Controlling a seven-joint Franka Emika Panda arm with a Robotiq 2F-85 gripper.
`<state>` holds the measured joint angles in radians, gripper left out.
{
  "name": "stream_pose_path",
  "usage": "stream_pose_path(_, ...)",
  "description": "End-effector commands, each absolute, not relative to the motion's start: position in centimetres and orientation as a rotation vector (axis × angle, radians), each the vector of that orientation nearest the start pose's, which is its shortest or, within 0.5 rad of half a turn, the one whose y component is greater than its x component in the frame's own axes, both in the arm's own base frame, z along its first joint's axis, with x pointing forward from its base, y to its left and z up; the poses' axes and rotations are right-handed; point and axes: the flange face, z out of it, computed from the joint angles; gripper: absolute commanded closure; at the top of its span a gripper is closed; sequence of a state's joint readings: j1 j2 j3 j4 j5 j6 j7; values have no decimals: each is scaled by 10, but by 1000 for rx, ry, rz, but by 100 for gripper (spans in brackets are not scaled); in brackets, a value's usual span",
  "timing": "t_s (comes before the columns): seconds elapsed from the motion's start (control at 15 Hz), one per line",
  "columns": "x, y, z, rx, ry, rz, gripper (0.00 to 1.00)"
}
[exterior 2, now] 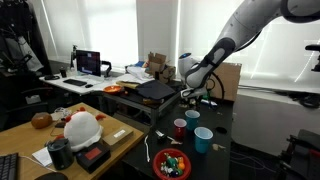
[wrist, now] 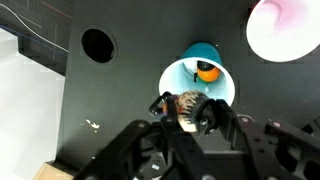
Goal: Pick up the white, orange , white-brown and green objects from the bowl and put them in the cup near the banana plush toy
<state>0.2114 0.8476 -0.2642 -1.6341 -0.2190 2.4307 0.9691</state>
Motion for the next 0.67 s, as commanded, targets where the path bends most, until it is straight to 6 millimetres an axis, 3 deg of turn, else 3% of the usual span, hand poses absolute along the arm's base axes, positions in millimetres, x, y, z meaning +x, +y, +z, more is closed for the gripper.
stream_pose_path(0.0,686,-14,136,-3229,1296,-292,82)
stream_pose_path(0.33,690,-11,139,-3265,1269,-335,82)
stream_pose_path(0.4,690,-10,140,-3269,1278,-346,32)
stream_pose_path(0.47,689,-10,141,-3270,1287,-359,31)
stream_pose_path(0.6,687,-6,141,-3276,1294,-377,18)
